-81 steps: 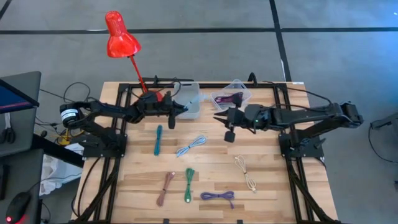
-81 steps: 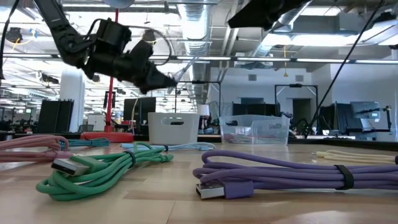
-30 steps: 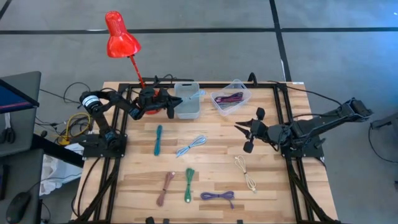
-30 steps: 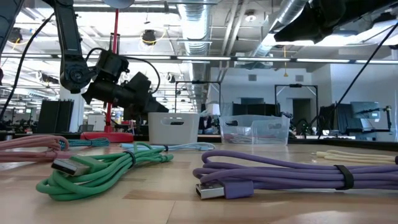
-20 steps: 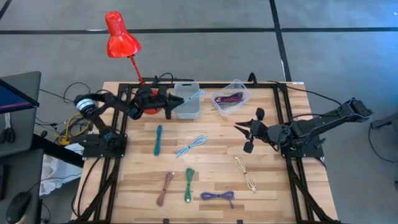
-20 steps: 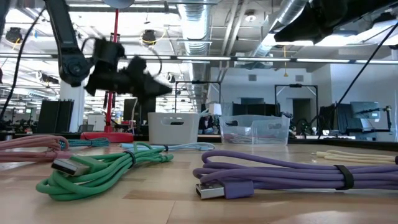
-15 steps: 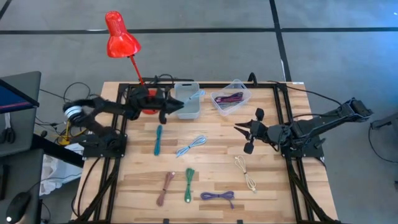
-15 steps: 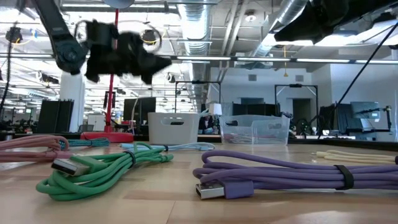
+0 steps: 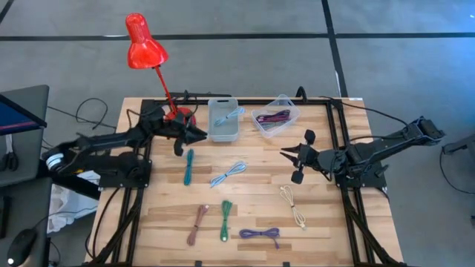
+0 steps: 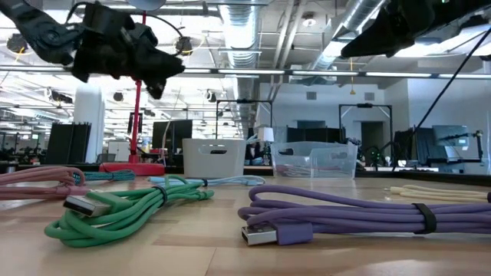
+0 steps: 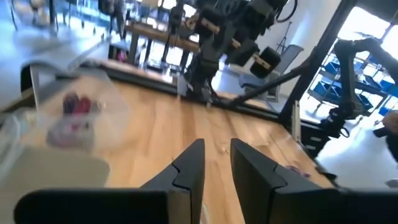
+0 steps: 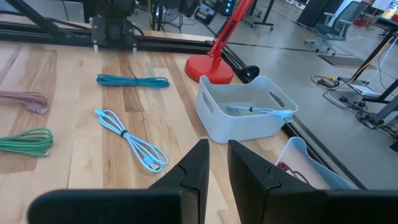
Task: Pick & Place USB Port
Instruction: Put the blue charger cable into the transparent bin
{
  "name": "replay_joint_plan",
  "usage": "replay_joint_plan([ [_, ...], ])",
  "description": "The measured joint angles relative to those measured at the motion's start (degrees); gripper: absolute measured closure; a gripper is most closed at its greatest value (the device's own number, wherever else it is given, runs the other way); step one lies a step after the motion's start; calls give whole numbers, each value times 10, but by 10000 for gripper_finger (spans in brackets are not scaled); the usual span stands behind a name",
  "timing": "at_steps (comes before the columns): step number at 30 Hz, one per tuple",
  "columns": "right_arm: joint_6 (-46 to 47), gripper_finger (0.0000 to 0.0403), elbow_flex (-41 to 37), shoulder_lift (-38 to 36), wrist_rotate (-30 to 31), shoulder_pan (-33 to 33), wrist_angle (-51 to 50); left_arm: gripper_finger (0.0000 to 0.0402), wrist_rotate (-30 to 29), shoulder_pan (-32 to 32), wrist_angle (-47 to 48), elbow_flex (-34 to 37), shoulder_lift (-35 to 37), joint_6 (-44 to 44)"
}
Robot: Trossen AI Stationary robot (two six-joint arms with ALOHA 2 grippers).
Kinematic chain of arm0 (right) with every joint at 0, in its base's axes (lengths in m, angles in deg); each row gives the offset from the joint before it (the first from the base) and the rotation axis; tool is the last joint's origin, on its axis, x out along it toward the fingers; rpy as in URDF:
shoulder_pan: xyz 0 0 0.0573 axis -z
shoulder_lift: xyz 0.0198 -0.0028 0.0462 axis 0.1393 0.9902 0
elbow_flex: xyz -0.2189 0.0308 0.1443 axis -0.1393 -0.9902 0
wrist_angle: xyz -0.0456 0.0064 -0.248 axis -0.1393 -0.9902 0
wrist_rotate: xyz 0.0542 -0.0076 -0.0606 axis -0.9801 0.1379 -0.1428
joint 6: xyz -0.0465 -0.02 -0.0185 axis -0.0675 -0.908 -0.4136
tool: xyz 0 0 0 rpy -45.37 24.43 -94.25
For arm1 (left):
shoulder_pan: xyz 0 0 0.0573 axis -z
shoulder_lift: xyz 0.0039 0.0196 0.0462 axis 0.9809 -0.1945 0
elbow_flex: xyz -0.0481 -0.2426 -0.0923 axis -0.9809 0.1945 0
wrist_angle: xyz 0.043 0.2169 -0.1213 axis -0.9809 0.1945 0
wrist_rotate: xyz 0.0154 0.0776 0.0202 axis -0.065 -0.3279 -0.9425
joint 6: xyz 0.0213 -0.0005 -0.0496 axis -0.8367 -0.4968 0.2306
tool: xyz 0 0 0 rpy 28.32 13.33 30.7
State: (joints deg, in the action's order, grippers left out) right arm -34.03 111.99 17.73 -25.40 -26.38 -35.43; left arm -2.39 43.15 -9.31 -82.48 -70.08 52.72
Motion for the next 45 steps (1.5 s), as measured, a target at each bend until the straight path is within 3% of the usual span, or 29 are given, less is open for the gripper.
replay_joint_plan([
  [5, 5, 351, 0, 0, 0, 1, 0, 333, -12, 0, 110, 3, 52, 22],
  [10, 36, 351, 0, 0, 0, 1, -1, 344, -65, 0, 221, 3, 79, 38],
  [18, 40, 351, 0, 0, 0, 1, -1, 353, -72, 0, 349, 3, 87, 75],
  [25, 40, 351, 0, 0, 1, 1, -2, 359, -113, 0, 483, 3, 87, 76],
  [35, 40, 351, 0, 0, 2, 1, -2, 338, -127, 0, 531, -26, 86, 61],
  [41, 40, 351, 0, 0, 3, 1, -2, 336, -61, 0, 506, -26, 86, 8],
  [45, 40, 351, 0, 0, 5, 1, -2, 340, -59, 0, 475, -26, 86, 7],
])
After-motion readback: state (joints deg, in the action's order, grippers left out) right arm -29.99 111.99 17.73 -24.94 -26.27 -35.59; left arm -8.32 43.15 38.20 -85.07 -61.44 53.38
